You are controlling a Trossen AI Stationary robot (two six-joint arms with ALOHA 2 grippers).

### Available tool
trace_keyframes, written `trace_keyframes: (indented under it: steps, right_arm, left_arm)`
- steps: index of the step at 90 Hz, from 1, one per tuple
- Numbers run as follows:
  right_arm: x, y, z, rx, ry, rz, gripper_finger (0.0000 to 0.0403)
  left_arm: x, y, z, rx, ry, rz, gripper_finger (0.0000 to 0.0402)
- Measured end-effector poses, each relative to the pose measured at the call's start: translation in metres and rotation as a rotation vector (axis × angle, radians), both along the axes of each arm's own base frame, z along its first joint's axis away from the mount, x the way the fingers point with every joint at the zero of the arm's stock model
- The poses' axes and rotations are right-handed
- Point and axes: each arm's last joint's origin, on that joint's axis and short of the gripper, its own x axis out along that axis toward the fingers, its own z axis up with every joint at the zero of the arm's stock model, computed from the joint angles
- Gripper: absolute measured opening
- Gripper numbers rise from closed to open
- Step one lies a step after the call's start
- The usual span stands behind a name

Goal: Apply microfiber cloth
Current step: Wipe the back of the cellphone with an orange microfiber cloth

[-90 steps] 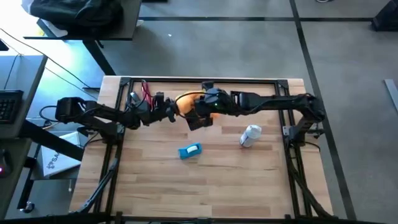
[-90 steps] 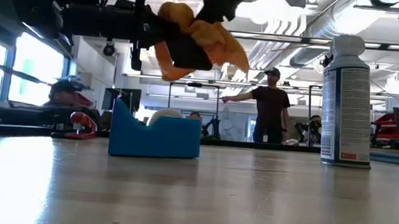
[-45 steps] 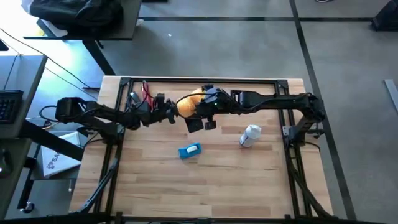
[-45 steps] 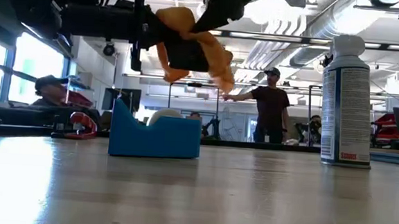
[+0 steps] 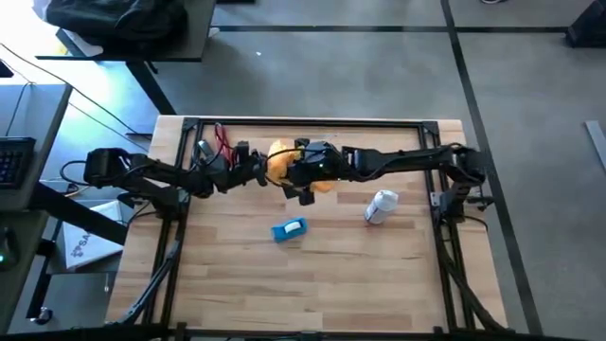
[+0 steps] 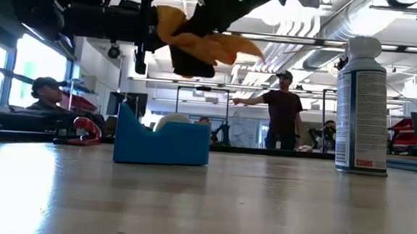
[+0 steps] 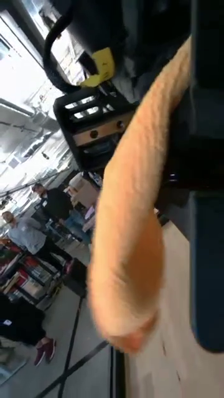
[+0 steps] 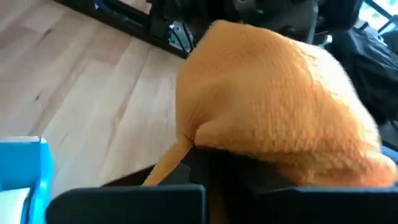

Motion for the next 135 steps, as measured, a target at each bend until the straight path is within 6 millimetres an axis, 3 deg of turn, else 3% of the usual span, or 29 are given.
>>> trace_keyframes:
  steps: [25,61,85,99,125,135]
  right_arm:
    - [0.001,-0.001,0.012,-0.052,-0.087,-0.029,0.0]
    - [-0.01,0.017,-0.007,0.1,0.13,0.049,0.0]
    - [-0.011,0.028,-0.009,0.048,0.161,0.013,0.0]
    - [-0.017,0.023,0.001,-0.054,0.158,-0.039,0.0]
    - [-0.041,0.006,0.044,-0.097,0.046,-0.145,0.0]
    - [-0.042,0.006,0.045,-0.09,0.05,-0.149,0.0]
  left_arm:
    - [0.0,0.0,0.004,0.004,-0.033,-0.005,0.0013]
    - [0.001,-0.001,0.001,0.006,-0.004,-0.031,0.0013]
    - [0.0,0.0,0.002,0.007,-0.018,-0.026,0.0013]
    - [0.0,0.0,0.003,0.015,-0.016,-0.014,0.0013]
    - [0.0,-0.001,0.003,0.01,-0.021,-0.045,0.0013]
    - [0.001,-0.001,0.002,0.009,-0.016,-0.048,0.0013]
